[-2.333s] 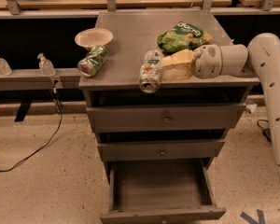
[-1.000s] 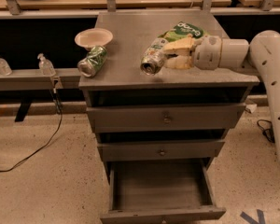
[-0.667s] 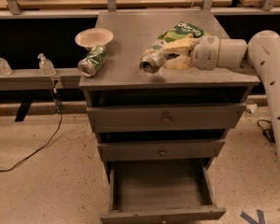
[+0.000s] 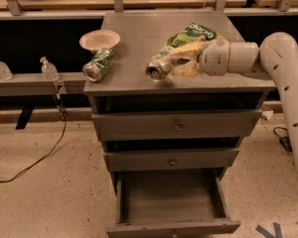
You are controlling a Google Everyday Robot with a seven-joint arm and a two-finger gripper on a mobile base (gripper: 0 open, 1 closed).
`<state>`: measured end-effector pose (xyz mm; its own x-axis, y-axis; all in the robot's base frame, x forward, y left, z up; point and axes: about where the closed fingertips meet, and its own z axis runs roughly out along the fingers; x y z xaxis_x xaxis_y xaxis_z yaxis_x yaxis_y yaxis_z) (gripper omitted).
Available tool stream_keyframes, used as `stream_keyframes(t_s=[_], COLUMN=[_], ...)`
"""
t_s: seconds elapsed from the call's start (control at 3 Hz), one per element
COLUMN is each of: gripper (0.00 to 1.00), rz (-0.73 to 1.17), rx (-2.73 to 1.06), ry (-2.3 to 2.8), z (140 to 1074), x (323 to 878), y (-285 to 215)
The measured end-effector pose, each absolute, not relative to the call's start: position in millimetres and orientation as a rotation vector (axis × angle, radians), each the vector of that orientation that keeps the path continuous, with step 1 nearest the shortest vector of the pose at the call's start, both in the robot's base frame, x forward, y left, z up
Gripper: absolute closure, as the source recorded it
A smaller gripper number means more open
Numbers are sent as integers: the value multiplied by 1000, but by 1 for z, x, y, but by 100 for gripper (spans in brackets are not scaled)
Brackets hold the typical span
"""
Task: Pick 7up can from bottom drawer and place on counter
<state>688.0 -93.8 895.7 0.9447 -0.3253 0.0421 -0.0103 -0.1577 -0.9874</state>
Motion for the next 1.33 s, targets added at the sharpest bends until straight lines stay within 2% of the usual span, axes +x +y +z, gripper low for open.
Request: stream_keyframes(t_s=[0.67,1.0,1.33], gripper=[4,0,0], rz=[-273,-269,-269], rx=[-1714,-1715,-1715], ry=[247,244,244], z=[895,895,895], x=[688,688,688], y=[-87,-85,-85])
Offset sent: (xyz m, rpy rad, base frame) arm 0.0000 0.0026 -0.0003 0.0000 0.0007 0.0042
